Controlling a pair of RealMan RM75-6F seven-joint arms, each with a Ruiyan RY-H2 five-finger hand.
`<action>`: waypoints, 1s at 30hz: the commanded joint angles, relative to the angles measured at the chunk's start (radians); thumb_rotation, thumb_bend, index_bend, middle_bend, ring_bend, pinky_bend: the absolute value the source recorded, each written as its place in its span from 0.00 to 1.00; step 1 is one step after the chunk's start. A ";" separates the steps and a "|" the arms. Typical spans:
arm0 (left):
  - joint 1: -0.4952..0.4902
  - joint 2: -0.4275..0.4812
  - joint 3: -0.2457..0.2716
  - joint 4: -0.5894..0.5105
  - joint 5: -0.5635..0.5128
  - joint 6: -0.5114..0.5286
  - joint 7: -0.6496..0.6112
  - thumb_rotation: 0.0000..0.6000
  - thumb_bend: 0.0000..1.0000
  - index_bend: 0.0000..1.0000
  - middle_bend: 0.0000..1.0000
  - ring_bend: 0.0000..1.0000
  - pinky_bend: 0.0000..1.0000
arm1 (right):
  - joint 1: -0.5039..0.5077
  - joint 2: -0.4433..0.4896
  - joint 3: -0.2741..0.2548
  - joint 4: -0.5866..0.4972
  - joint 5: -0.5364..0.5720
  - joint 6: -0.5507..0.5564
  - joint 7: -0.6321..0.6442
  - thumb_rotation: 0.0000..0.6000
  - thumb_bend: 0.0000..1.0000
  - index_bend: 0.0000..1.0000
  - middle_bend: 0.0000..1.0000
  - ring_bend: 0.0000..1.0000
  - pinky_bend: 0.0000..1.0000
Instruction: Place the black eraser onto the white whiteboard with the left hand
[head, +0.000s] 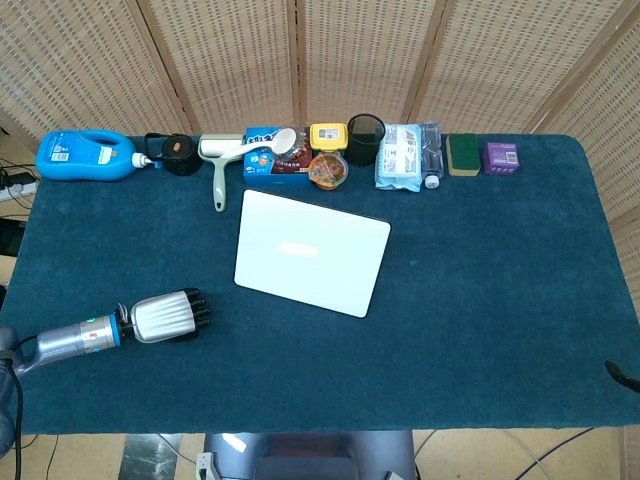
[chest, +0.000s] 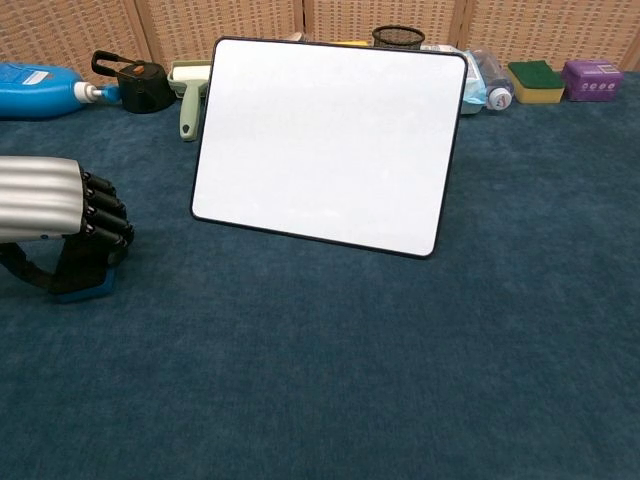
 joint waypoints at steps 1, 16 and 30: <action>0.009 -0.006 -0.005 0.013 -0.018 0.035 0.008 1.00 0.22 0.60 0.52 0.47 0.48 | 0.001 0.000 -0.001 0.000 -0.001 -0.002 0.001 1.00 0.00 0.10 0.12 0.13 0.13; -0.125 0.016 -0.049 -0.034 -0.056 0.143 0.165 1.00 0.22 0.60 0.53 0.47 0.48 | 0.000 0.011 -0.011 -0.015 -0.006 -0.013 0.011 1.00 0.00 0.10 0.12 0.13 0.13; -0.399 0.056 -0.087 -0.271 -0.037 -0.086 0.472 1.00 0.20 0.60 0.53 0.47 0.48 | 0.005 0.027 -0.017 -0.016 -0.003 -0.043 0.050 1.00 0.00 0.10 0.11 0.13 0.13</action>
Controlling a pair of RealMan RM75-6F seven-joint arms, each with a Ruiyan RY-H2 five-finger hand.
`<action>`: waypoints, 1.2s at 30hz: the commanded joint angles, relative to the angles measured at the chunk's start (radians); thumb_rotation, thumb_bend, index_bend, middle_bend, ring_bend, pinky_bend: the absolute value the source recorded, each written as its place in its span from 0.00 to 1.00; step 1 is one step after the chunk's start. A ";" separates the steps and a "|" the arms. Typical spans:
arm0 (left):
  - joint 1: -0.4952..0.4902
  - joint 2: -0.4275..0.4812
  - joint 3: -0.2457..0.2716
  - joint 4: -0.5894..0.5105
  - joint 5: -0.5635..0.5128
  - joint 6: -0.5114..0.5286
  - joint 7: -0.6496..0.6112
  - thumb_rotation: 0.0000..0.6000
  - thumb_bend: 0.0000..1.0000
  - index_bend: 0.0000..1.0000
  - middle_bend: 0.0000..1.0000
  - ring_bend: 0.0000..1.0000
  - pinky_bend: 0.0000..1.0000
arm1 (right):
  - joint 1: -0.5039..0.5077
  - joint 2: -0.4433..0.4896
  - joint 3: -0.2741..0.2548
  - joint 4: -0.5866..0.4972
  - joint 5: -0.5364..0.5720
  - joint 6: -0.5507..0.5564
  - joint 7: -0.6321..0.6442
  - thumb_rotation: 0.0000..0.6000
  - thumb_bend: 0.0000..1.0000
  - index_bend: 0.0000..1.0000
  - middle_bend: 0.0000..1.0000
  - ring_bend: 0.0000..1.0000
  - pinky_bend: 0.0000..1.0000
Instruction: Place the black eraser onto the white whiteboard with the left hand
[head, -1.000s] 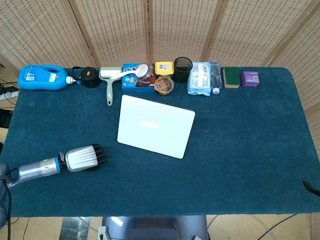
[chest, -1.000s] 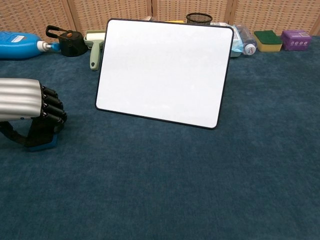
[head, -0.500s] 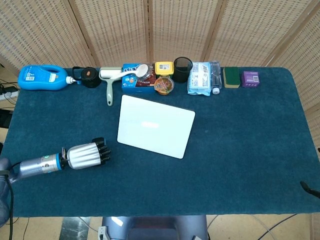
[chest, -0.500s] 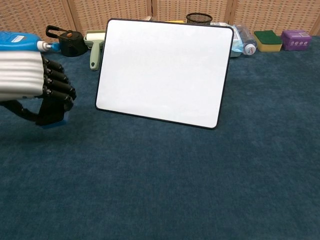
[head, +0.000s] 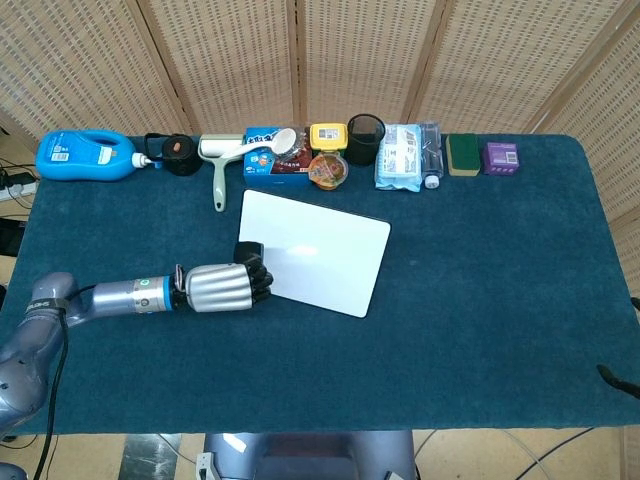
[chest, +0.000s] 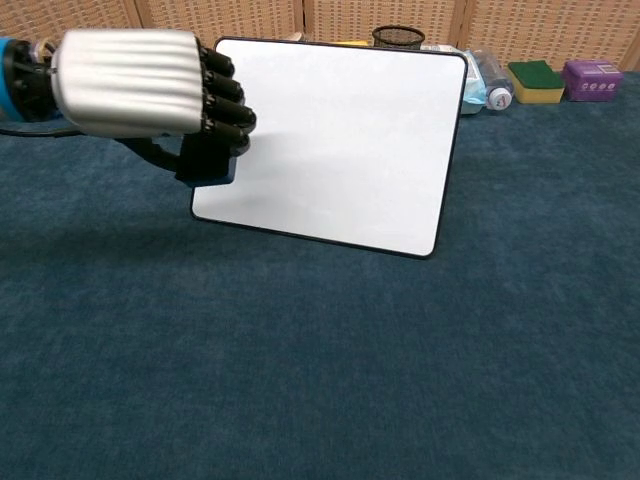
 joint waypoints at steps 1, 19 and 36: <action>-0.082 0.028 -0.024 -0.115 0.000 -0.111 0.124 1.00 0.20 0.60 0.53 0.47 0.48 | 0.001 0.004 0.000 0.003 0.003 -0.006 0.010 1.00 0.00 0.10 0.11 0.13 0.13; -0.143 -0.015 -0.094 -0.215 -0.053 -0.305 0.298 1.00 0.20 0.60 0.53 0.47 0.47 | 0.004 0.017 -0.005 0.003 0.005 -0.026 0.049 1.00 0.00 0.10 0.11 0.13 0.13; -0.122 -0.008 -0.146 -0.290 -0.132 -0.433 0.467 1.00 0.13 0.05 0.02 0.10 0.30 | 0.005 0.019 -0.009 0.002 0.006 -0.029 0.044 1.00 0.00 0.10 0.10 0.13 0.13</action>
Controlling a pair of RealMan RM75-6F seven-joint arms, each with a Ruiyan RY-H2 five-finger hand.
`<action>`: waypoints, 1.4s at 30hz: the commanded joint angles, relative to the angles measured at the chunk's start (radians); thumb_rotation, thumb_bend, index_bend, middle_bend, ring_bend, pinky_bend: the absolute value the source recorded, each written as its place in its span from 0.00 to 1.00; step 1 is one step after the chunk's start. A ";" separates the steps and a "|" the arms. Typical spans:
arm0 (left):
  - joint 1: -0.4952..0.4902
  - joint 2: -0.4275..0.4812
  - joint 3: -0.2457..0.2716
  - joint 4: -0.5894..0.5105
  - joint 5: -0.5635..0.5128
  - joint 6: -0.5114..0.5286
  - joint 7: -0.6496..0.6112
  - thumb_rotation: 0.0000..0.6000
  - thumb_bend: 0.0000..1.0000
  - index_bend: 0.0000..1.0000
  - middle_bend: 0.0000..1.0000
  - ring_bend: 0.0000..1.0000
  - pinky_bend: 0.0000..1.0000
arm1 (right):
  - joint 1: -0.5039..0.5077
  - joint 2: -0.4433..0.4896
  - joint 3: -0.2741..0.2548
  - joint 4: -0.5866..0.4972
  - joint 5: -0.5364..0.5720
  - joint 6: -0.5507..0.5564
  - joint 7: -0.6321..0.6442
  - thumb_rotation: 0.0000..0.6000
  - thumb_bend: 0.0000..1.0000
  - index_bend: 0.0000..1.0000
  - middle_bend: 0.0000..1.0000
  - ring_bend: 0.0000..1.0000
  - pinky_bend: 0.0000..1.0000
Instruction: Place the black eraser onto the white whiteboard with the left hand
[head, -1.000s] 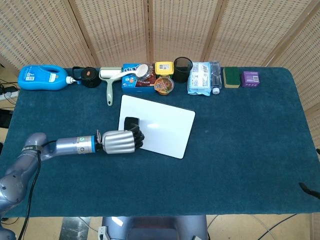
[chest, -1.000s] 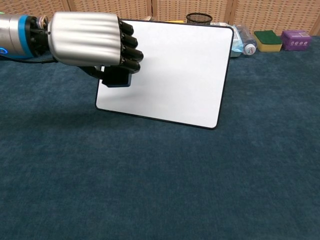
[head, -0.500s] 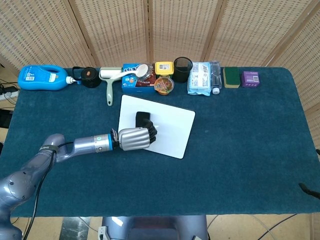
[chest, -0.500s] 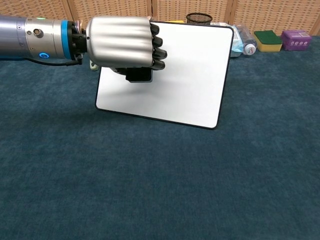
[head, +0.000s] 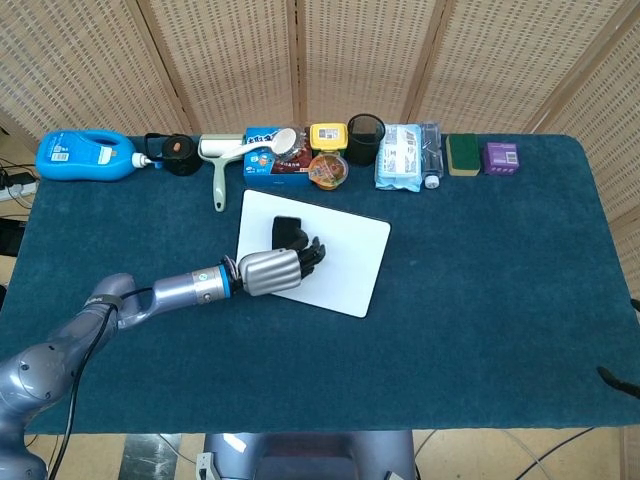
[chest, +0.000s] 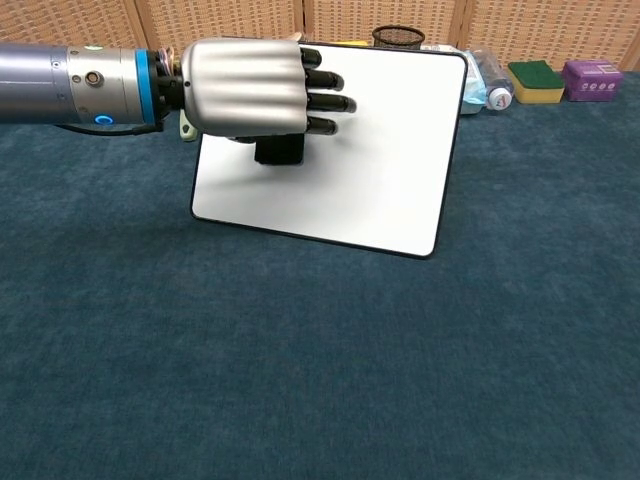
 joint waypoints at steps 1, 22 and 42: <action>0.007 0.015 -0.017 -0.044 -0.024 -0.030 0.032 1.00 0.12 0.03 0.01 0.09 0.30 | 0.000 0.000 0.000 -0.001 0.000 0.001 0.001 1.00 0.00 0.10 0.10 0.13 0.13; 0.292 0.443 -0.073 -0.787 -0.390 0.047 0.194 1.00 0.06 0.00 0.00 0.00 0.09 | -0.003 0.002 -0.016 -0.012 -0.036 0.017 -0.024 1.00 0.00 0.10 0.10 0.13 0.13; 0.935 0.523 -0.003 -1.277 -0.737 0.525 0.135 1.00 0.02 0.00 0.00 0.00 0.05 | -0.030 -0.009 -0.016 -0.009 -0.065 0.093 -0.061 1.00 0.00 0.10 0.09 0.13 0.13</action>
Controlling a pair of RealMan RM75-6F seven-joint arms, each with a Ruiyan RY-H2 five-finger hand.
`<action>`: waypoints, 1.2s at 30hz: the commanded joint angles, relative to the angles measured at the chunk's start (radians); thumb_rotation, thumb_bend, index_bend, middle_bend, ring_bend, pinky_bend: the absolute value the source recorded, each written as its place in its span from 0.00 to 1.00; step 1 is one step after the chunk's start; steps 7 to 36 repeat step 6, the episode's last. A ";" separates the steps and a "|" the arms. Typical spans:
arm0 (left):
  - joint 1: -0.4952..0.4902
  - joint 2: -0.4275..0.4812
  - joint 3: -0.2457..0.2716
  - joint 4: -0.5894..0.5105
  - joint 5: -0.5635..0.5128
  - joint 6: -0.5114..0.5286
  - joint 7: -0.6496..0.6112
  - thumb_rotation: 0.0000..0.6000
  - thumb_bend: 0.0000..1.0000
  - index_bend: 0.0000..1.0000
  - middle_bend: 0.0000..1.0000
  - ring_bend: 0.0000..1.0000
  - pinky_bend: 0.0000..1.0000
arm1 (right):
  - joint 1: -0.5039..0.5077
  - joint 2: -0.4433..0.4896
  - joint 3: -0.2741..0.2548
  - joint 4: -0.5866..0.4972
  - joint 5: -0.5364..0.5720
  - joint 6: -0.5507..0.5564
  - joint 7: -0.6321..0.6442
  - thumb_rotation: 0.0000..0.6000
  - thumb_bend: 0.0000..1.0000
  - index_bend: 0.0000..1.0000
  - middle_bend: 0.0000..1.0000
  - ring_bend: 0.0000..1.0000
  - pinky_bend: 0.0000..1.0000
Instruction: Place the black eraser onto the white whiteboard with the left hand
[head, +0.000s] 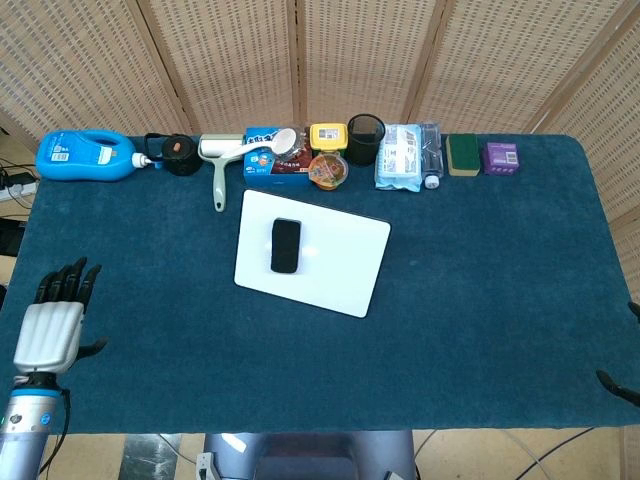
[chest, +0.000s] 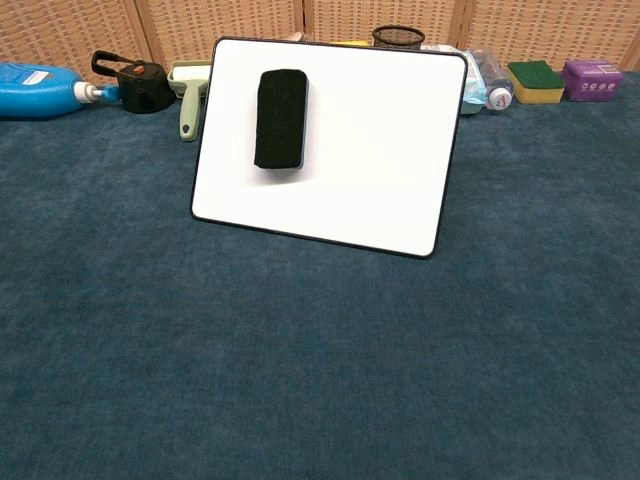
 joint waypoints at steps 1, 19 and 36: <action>0.109 -0.006 0.035 0.022 0.048 0.097 -0.031 1.00 0.02 0.00 0.00 0.00 0.05 | -0.004 0.006 0.002 0.005 0.002 0.004 0.014 1.00 0.00 0.10 0.09 0.13 0.13; 0.152 -0.013 0.039 0.055 0.115 0.117 -0.069 1.00 0.02 0.00 0.00 0.00 0.03 | -0.012 0.012 0.004 0.006 0.001 0.015 0.031 1.00 0.00 0.10 0.09 0.13 0.13; 0.152 -0.013 0.039 0.055 0.115 0.117 -0.069 1.00 0.02 0.00 0.00 0.00 0.03 | -0.012 0.012 0.004 0.006 0.001 0.015 0.031 1.00 0.00 0.10 0.09 0.13 0.13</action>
